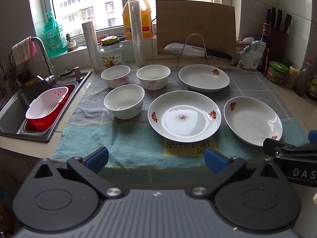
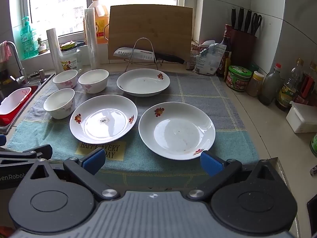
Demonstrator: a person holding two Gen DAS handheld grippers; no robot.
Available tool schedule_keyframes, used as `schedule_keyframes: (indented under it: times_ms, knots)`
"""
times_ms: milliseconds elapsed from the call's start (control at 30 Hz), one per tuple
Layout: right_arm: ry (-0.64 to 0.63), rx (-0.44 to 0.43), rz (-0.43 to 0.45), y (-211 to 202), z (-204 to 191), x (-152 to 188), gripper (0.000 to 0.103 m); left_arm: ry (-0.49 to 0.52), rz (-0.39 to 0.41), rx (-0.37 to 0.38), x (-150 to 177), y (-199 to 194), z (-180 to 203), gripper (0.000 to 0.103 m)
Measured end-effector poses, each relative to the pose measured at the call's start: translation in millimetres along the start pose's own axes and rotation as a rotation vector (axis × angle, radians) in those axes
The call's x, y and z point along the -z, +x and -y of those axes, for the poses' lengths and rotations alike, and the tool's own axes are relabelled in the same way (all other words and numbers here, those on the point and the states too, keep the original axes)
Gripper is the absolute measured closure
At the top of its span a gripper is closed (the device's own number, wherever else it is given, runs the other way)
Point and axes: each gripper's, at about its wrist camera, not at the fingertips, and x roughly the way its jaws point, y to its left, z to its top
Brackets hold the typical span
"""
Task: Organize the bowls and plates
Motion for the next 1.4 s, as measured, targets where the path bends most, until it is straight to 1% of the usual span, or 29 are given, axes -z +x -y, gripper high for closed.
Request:
schedule_keyframes:
  times_ms: [1400]
  knots:
    - [-0.003, -0.014, 0.023, 0.8, 1.7, -3.0, 0.0, -0.023, 0.007, -0.025, -2.8, -4.5, 0.4, 0.001]
